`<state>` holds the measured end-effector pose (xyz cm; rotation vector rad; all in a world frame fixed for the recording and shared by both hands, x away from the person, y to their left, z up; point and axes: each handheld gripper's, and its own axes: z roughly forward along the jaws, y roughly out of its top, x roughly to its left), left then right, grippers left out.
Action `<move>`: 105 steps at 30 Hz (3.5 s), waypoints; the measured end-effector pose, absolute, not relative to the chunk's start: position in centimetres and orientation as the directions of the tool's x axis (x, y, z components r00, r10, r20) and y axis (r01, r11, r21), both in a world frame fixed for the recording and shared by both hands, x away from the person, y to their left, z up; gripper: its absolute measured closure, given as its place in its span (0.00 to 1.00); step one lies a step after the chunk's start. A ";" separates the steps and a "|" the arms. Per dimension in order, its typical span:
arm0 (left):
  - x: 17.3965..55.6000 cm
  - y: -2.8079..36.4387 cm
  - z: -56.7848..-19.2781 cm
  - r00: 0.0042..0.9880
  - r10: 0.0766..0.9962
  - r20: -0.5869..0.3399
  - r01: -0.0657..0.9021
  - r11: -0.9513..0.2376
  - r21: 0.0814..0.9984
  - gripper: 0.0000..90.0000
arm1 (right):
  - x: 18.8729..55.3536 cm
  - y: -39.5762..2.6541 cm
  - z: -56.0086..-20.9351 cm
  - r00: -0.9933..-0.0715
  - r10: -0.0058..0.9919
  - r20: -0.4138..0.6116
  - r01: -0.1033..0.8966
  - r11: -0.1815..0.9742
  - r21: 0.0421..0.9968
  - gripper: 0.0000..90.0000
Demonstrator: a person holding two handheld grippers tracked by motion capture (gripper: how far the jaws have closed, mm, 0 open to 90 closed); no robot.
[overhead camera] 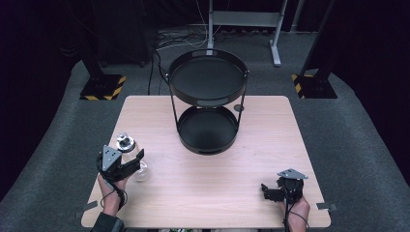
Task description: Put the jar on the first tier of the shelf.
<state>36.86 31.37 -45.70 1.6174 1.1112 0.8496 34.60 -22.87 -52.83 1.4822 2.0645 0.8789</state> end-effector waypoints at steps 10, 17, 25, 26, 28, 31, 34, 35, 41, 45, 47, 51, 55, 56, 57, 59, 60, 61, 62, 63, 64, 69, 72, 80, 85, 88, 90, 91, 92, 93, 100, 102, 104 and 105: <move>37.3 30.4 -45.5 0.358 0.934 0.022 0.266 -0.124 0.956 0.35 | 34.6 -22.9 -52.8 -0.322 0.947 0.006 0.661 0.221 0.717 0.01; 37.7 29.6 -45.3 0.372 0.928 0.027 0.260 -0.132 0.957 0.35 | 34.6 -22.9 -52.8 -0.322 0.947 0.006 0.661 0.221 0.717 0.01; 38.2 28.8 -45.1 0.385 0.922 0.031 0.261 -0.141 0.955 0.35 | 34.6 -22.9 -52.8 -0.322 0.947 0.005 0.661 0.221 0.718 0.01; 38.2 28.7 -45.1 0.387 0.922 0.031 0.259 -0.141 0.955 0.35 | 34.6 -22.9 -52.8 -0.322 0.947 0.005 0.661 0.221 0.717 0.01; 38.4 28.4 -44.9 0.391 0.920 0.030 0.258 -0.141 0.956 0.35 | 34.6 -22.9 -52.8 -0.322 0.947 0.005 0.661 0.221 0.717 0.01; 38.6 28.2 -44.8 0.396 0.918 0.032 0.256 -0.143 0.956 0.35 | 34.6 -22.9 -52.8 -0.322 0.947 0.005 0.661 0.221 0.717 0.01; 38.8 27.8 -44.6 0.401 0.916 0.033 0.253 -0.145 0.957 0.35 | 34.6 -22.9 -52.8 -0.322 0.947 0.007 0.661 0.219 0.718 0.01; 38.8 27.8 -44.6 0.402 0.915 0.034 0.253 -0.146 0.956 0.35 | 34.6 -22.9 -52.8 -0.321 0.947 0.007 0.661 0.219 0.718 0.01; 39.2 27.0 -44.4 0.414 0.909 0.037 0.249 -0.153 0.956 0.35 | 34.6 -22.9 -52.8 -0.321 0.947 0.007 0.661 0.219 0.718 0.01; 39.4 26.7 -44.2 0.421 0.906 0.038 0.248 -0.155 0.956 0.35 | 34.6 -22.9 -52.8 -0.321 0.947 0.007 0.661 0.219 0.718 0.01; 39.6 26.4 -44.0 0.425 0.905 0.037 0.246 -0.155 0.957 0.35 | 34.6 -22.9 -52.8 -0.322 0.947 0.007 0.661 0.219 0.718 0.01; 39.7 26.1 -43.8 0.432 0.901 0.038 0.243 -0.157 0.957 0.35 | 34.6 -22.9 -52.8 -0.321 0.947 0.006 0.661 0.220 0.718 0.01; 39.9 25.7 -43.6 0.438 0.898 0.041 0.241 -0.161 0.957 0.35 | 34.6 -22.9 -52.8 -0.321 0.947 0.007 0.661 0.219 0.718 0.01; 39.9 25.7 -43.6 0.439 0.898 0.041 0.241 -0.161 0.957 0.35 | 34.6 -22.9 -52.8 -0.321 0.947 0.006 0.661 0.219 0.718 0.01; 40.0 25.5 -43.6 0.440 0.897 0.042 0.240 -0.163 0.957 0.35 | 34.6 -22.9 -52.8 -0.321 0.947 0.007 0.661 0.219 0.718 0.01; 40.1 25.4 -43.5 0.443 0.896 0.043 0.241 -0.165 0.956 0.35 | 34.6 -22.9 -52.8 -0.321 0.947 0.007 0.661 0.219 0.718 0.01; 40.2 25.3 -43.5 0.445 0.895 0.046 0.240 -0.168 0.956 0.35 | 34.6 -22.9 -52.8 -0.321 0.947 0.007 0.661 0.219 0.718 0.01; 40.2 25.2 -43.5 0.446 0.894 0.046 0.240 -0.168 0.956 0.35 | 34.6 -22.9 -52.8 -0.321 0.947 0.006 0.661 0.219 0.718 0.01; 40.3 25.1 -43.5 0.448 0.893 0.046 0.240 -0.169 0.956 0.35 | 34.6 -22.9 -52.8 -0.321 0.947 0.006 0.661 0.219 0.718 0.01; 40.3 25.1 -43.5 0.448 0.893 0.045 0.240 -0.169 0.956 0.35 | 34.6 -22.9 -52.8 -0.321 0.947 0.006 0.661 0.219 0.718 0.01; 40.4 25.0 -43.5 0.448 0.893 0.045 0.241 -0.169 0.956 0.35 | 34.6 -22.9 -52.8 -0.321 0.947 0.006 0.661 0.219 0.718 0.01; 40.6 24.7 -43.5 0.451 0.892 0.039 0.245 -0.166 0.955 0.35 | 34.6 -22.9 -52.8 -0.321 0.947 0.006 0.661 0.219 0.718 0.01; 40.8 24.6 -43.4 0.452 0.892 0.034 0.248 -0.162 0.955 0.35 | 34.6 -22.9 -52.8 -0.321 0.947 0.006 0.661 0.219 0.718 0.01; 41.5 24.1 -43.3 0.457 0.889 0.019 0.252 -0.150 0.956 0.35 | 34.6 -22.9 -52.8 -0.321 0.947 0.005 0.661 0.220 0.718 0.01; 41.9 23.7 -43.3 0.461 0.887 0.010 0.259 -0.145 0.955 0.35 | 34.6 -22.9 -52.8 -0.321 0.947 0.005 0.661 0.220 0.718 0.01; 42.2 23.5 -43.3 0.462 0.887 0.007 0.259 -0.143 0.955 0.35 | 34.6 -22.9 -52.8 -0.321 0.947 0.005 0.661 0.220 0.718 0.01; 42.3 23.3 -43.3 0.464 0.886 0.009 0.260 -0.147 0.954 0.35 | 34.6 -22.9 -52.8 -0.320 0.947 0.005 0.661 0.220 0.718 0.01; 42.4 23.2 -43.3 0.465 0.885 0.010 0.260 -0.147 0.954 0.35 | 34.6 -22.9 -52.8 -0.321 0.947 0.005 0.661 0.220 0.718 0.01; 42.5 23.1 -43.3 0.465 0.885 0.011 0.260 -0.149 0.954 0.35 | 34.6 -22.9 -52.8 -0.321 0.947 0.005 0.661 0.220 0.718 0.01; 42.6 23.0 -43.3 0.466 0.884 0.012 0.261 -0.151 0.953 0.35 | 34.6 -22.9 -52.8 -0.321 0.947 0.005 0.661 0.220 0.718 0.01; 43.0 22.1 -43.3 0.477 0.879 0.013 0.261 -0.156 0.953 0.35 | 34.6 -22.9 -52.8 -0.320 0.947 0.005 0.661 0.220 0.718 0.01; 43.2 21.9 -43.2 0.478 0.878 0.014 0.259 -0.157 0.953 0.35 | 34.6 -22.9 -52.8 -0.321 0.947 0.006 0.661 0.220 0.718 0.01; 43.3 21.7 -43.1 0.481 0.876 0.015 0.258 -0.158 0.953 0.35 | 34.6 -22.9 -52.8 -0.321 0.947 0.006 0.661 0.219 0.718 0.01; 43.3 21.5 -43.1 0.482 0.876 0.013 0.258 -0.156 0.953 0.35 | 34.6 -22.9 -52.8 -0.321 0.947 0.006 0.661 0.219 0.718 0.01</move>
